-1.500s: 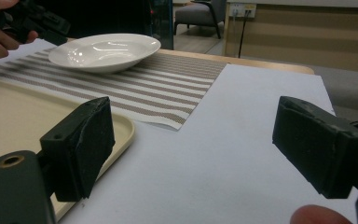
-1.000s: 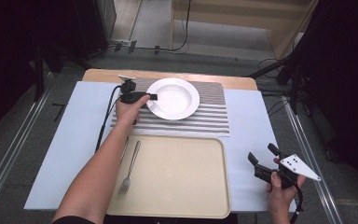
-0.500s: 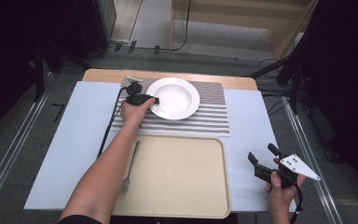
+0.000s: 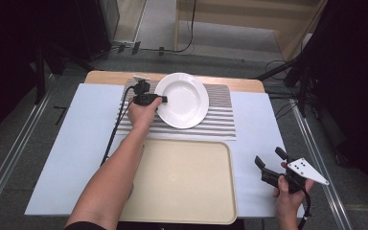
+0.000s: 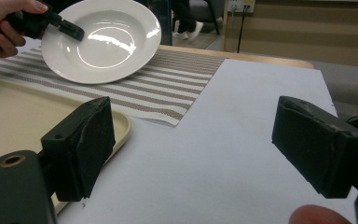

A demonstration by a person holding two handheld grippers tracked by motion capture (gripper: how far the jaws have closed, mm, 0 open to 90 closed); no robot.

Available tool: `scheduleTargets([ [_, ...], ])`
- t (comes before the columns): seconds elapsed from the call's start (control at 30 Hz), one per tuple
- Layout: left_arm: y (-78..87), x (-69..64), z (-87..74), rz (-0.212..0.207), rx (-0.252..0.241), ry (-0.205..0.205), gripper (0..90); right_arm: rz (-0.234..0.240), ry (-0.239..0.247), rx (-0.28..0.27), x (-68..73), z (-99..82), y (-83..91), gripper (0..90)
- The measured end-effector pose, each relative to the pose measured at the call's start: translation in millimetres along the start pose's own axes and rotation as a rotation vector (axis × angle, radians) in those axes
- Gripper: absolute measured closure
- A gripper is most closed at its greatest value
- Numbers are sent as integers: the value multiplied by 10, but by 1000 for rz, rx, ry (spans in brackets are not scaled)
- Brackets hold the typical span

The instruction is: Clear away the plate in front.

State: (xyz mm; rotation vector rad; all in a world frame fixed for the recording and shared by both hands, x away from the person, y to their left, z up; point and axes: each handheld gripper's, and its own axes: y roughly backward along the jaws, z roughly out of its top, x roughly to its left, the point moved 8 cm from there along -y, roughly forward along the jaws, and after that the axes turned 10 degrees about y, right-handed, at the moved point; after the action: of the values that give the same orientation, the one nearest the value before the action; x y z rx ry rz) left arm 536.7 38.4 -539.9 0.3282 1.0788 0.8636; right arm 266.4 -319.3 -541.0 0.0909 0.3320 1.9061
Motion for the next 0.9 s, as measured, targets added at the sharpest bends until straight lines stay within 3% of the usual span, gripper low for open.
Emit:
scheduleTargets([
  [0.07, 0, -10, 2, 11, -4, 9, 816, -2, -3, -1, -2, 3, 4, 141],
  [0.3, -1, 62, -4, -13, -6, 75, 817, -1, -3, -4, -14, 4, 8, 141],
  [0.4, 17, 59, -2, -13, -5, 62, 817, -2, 1, -7, -18, 6, 9, 141],
  [0.57, 51, 48, -7, -48, 1, 36, 817, 0, 5, -9, -9, 12, 5, 140],
  [0.9, 156, 0, -4, -89, 5, 47, 817, 2, 5, -8, 0, 9, 0, 140],
])
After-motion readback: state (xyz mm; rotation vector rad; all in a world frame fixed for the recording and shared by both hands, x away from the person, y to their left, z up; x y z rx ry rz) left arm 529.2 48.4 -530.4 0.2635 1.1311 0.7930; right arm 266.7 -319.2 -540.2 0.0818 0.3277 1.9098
